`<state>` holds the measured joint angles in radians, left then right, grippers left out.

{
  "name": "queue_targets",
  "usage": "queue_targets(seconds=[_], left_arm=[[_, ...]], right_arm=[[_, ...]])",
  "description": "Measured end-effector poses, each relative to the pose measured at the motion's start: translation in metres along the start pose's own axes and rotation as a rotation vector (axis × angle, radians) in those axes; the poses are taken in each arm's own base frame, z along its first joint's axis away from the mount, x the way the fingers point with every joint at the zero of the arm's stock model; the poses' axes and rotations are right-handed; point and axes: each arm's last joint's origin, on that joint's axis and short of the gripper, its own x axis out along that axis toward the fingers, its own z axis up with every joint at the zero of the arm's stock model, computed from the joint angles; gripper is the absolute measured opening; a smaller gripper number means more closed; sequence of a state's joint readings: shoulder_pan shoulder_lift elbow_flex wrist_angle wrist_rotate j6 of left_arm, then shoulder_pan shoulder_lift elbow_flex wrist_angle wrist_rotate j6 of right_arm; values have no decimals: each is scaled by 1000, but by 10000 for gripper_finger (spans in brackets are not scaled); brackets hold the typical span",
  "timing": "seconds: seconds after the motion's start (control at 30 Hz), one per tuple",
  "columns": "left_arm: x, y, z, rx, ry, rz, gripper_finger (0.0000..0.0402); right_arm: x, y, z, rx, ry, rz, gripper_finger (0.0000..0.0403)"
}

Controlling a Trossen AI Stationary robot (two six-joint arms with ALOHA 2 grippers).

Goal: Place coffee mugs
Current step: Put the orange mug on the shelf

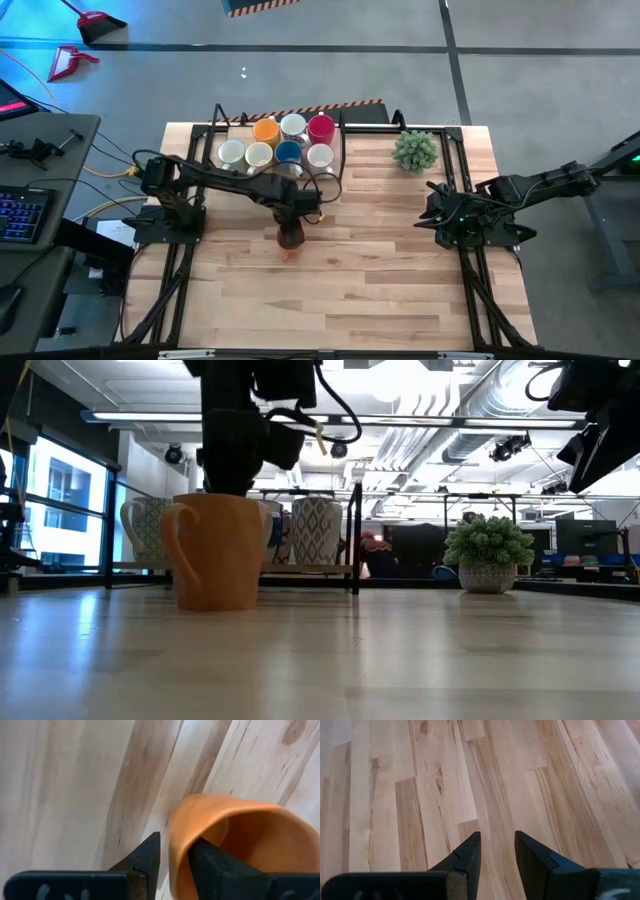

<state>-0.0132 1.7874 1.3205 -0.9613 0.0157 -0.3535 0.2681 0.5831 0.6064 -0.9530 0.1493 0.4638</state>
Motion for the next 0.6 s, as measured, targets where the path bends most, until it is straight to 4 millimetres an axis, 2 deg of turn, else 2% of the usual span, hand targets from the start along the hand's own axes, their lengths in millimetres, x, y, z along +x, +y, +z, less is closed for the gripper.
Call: queue_targets(seconds=[0.17,0.37,0.5,0.6], left_arm=[[-21,-4,2,-8,32,10,104],[-49,-18,10,-86,-34,-29,113],[-56,-33,11,-200,-59,-102,120],[-56,-45,5,-222,-45,-125,126]], right_arm=[[0,0,0,3,1,-1,99],[0,0,0,2,1,-1,99],[0,0,0,0,0,-1,99],[0,0,0,0,0,-1,99]])
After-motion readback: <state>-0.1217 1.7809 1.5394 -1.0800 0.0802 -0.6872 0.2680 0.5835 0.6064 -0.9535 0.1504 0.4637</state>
